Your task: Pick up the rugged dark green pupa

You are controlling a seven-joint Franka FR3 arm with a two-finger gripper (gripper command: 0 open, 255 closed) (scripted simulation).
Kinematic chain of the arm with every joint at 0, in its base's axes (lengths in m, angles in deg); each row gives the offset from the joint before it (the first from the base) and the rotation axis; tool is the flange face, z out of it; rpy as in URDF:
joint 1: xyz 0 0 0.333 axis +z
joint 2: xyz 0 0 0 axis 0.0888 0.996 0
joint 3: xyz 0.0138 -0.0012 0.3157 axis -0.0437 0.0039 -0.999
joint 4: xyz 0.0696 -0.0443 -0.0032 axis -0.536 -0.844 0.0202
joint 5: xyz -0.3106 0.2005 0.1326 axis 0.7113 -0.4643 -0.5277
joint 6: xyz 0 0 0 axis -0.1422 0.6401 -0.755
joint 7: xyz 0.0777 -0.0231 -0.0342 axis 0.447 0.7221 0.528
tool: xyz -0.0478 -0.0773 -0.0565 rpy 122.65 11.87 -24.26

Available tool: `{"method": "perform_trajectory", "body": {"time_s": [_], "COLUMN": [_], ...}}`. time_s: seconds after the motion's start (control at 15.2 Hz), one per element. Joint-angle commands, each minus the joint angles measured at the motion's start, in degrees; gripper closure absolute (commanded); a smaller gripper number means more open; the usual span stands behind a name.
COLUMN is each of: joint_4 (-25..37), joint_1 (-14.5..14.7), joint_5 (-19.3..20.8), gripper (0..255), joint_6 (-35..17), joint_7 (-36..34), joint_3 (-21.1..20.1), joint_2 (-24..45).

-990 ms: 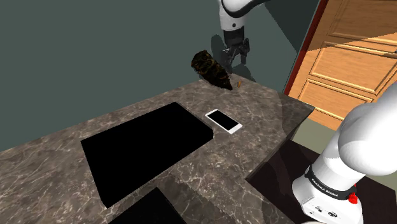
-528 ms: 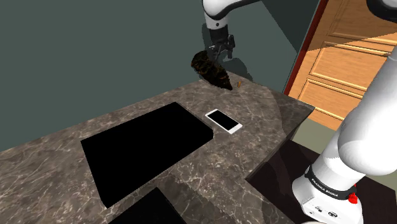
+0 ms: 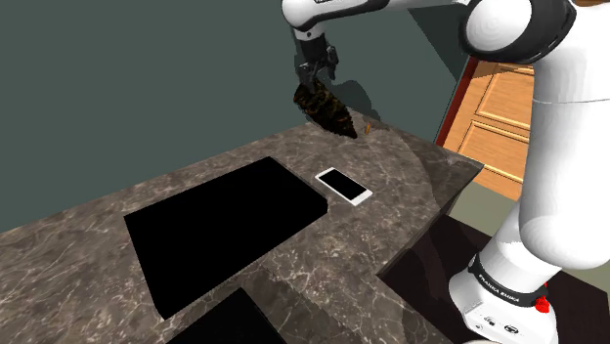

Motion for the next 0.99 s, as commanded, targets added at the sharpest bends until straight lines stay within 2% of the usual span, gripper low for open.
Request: {"method": "perform_trajectory", "body": {"time_s": [0.0,0.07,0.66,0.73,0.92], "joint_4": [7.74,10.92,3.89,3.83,3.76], "joint_1": [0.23,0.26,0.08,0.1,0.1], "joint_5": [0.62,0.77,0.97,0.97,0.98], "gripper": [0,0,0,255,255], "joint_6": [1.96,2.83,-3.09,-3.1,-3.12], "joint_7": [0.47,0.8,-1.05,-1.08,-1.09], "joint_3": [0.22,0.35,0.28,0.27,0.27], "joint_2": [5.09,7.15,6.32,6.28,6.23]}}
